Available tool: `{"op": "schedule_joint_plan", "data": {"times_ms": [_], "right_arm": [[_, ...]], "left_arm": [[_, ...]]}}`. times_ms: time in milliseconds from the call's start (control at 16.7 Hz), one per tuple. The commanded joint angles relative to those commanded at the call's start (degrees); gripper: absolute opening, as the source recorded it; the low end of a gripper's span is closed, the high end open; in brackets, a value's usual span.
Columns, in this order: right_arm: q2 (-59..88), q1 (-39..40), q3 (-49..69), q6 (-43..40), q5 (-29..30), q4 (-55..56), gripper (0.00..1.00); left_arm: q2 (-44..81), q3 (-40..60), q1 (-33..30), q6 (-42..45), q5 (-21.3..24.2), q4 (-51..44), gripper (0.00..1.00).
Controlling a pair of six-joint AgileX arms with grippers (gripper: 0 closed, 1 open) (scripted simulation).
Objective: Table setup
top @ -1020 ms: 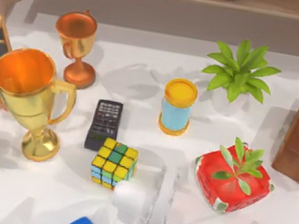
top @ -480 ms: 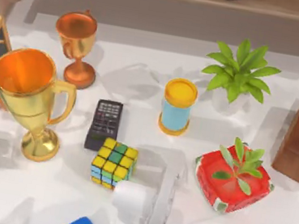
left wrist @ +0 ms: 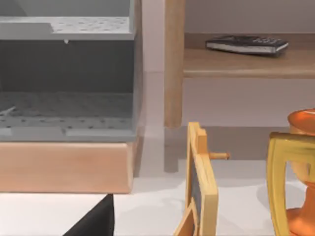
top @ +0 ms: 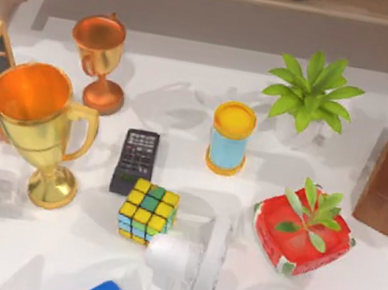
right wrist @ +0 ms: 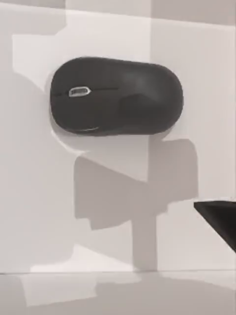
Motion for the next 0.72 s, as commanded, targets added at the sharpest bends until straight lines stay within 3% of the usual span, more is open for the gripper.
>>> {"op": "schedule_joint_plan", "data": {"times_ms": [300, 720], "right_arm": [[15.0, -0.9, 14.6, -2.3, -0.5, -7.5, 1.0], [17.3, -0.6, 16.9, -2.5, -0.7, -8.4, 1.0]], "left_arm": [[0.0, 0.0, 0.0, 0.0, 0.0, 0.0, 1.0], [0.0, 0.0, 0.0, 0.0, 0.0, 0.0, 1.0]]}}
